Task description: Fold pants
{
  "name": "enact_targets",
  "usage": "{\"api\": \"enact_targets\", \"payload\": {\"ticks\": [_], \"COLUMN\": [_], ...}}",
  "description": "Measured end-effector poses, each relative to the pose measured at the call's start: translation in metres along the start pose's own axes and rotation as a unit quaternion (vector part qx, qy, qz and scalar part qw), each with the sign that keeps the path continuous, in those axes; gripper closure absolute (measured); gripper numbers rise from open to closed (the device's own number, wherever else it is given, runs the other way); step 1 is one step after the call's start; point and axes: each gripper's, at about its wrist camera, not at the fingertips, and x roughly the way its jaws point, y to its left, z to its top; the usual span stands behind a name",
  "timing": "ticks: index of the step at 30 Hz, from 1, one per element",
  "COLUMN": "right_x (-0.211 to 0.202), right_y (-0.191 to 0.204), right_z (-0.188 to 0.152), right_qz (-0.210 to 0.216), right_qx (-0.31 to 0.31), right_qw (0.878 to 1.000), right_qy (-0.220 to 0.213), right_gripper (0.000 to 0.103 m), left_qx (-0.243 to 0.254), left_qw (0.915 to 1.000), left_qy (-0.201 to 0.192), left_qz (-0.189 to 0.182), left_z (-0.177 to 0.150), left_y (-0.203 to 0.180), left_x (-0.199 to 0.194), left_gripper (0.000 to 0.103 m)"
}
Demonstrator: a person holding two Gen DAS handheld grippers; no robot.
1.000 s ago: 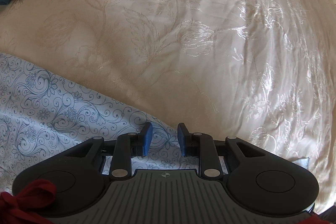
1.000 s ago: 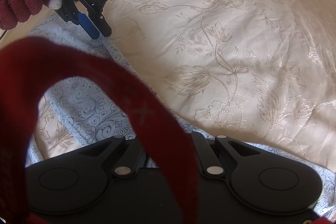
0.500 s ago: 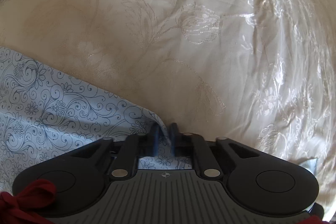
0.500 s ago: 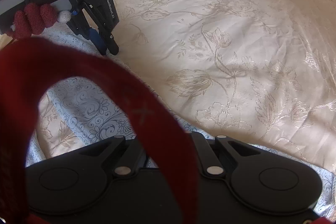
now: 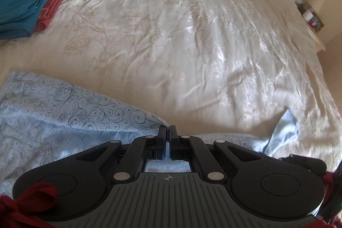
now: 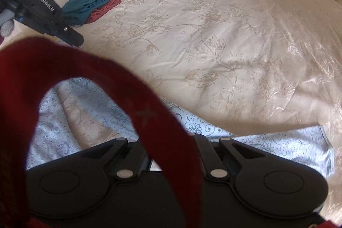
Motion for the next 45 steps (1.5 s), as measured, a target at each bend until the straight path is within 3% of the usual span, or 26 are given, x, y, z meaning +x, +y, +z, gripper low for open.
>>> {"api": "enact_targets", "payload": {"ticks": [4, 9, 12, 14, 18, 21, 26, 30, 34, 35, 36, 45], "right_x": [-0.006, -0.006, -0.020, -0.031, -0.033, -0.012, 0.031, 0.065, 0.066, 0.063, 0.058, -0.065], "right_y": [0.019, 0.029, 0.021, 0.011, -0.019, -0.044, -0.077, -0.088, -0.091, -0.093, -0.095, -0.083], "right_z": [-0.024, -0.048, -0.050, -0.047, -0.033, -0.018, 0.005, 0.010, -0.001, -0.003, -0.004, 0.001], "right_qz": [0.006, 0.005, 0.008, -0.007, -0.100, -0.184, -0.256, -0.306, -0.322, -0.317, -0.307, -0.281], "right_qx": [0.026, 0.064, 0.110, 0.136, 0.172, 0.208, 0.257, 0.260, 0.259, 0.264, 0.275, 0.327], "right_qw": [0.999, 0.996, 0.992, 0.990, 0.979, 0.960, 0.931, 0.912, 0.904, 0.905, 0.905, 0.902], "right_qy": [0.026, 0.069, 0.062, 0.047, 0.034, 0.032, 0.041, 0.087, 0.110, 0.106, 0.103, -0.031], "right_gripper": [0.095, 0.084, 0.074, 0.072, 0.067, 0.065, 0.064, 0.063, 0.072, 0.091, 0.098, 0.098], "left_qx": [0.012, -0.003, -0.002, -0.001, 0.004, 0.010, 0.014, 0.008, 0.009, 0.010, 0.010, 0.025], "left_qw": [0.9996, 0.9979, 0.9974, 0.9973, 0.9975, 0.9975, 0.9972, 0.9971, 0.9971, 0.9972, 0.9974, 0.9996], "left_qy": [0.024, 0.062, 0.068, 0.069, 0.067, 0.065, 0.067, 0.071, 0.071, 0.069, 0.066, -0.008], "left_qz": [0.008, 0.020, 0.024, 0.024, 0.024, 0.025, 0.028, 0.028, 0.027, 0.027, 0.026, 0.012], "left_z": [-0.047, -0.078, -0.083, -0.085, -0.087, -0.086, -0.086, -0.086, -0.085, -0.084, -0.084, -0.069], "left_y": [0.006, 0.021, 0.023, 0.025, 0.023, 0.020, 0.020, 0.022, 0.023, 0.023, 0.022, 0.012], "left_x": [-0.009, 0.012, 0.020, 0.021, 0.023, 0.024, 0.026, 0.029, 0.029, 0.028, 0.027, -0.019], "left_gripper": [0.101, 0.101, 0.101, 0.101, 0.101, 0.101, 0.101, 0.101, 0.101, 0.101, 0.101, 0.101]}}
